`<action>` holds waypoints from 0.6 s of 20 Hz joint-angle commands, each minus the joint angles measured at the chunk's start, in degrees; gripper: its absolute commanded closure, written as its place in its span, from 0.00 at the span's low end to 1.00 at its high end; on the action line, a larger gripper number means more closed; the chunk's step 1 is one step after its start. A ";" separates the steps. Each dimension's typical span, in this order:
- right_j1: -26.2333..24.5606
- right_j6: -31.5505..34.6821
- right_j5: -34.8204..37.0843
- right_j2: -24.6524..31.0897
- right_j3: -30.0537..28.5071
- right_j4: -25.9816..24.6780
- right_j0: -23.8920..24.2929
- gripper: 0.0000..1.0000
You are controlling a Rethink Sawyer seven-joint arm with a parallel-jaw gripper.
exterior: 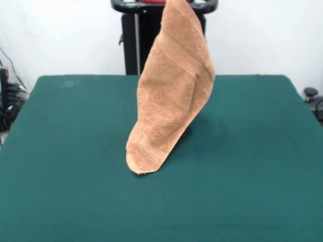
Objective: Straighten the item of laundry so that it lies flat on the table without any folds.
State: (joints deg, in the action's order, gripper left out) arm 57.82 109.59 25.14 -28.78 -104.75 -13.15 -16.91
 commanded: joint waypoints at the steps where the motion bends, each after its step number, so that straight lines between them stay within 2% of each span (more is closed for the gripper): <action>1: -11.45 17.99 -7.16 2.53 -4.39 2.75 -3.14 1.00; 8: -21.00 22.65 -14.90 0.18 -2.91 9.00 -7.89 1.00; 12: -20.36 20.82 -13.67 -0.35 -3.38 12.73 -9.70 1.00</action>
State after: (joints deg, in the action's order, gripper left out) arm 43.78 109.60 14.46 -30.18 -104.69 -7.43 -23.17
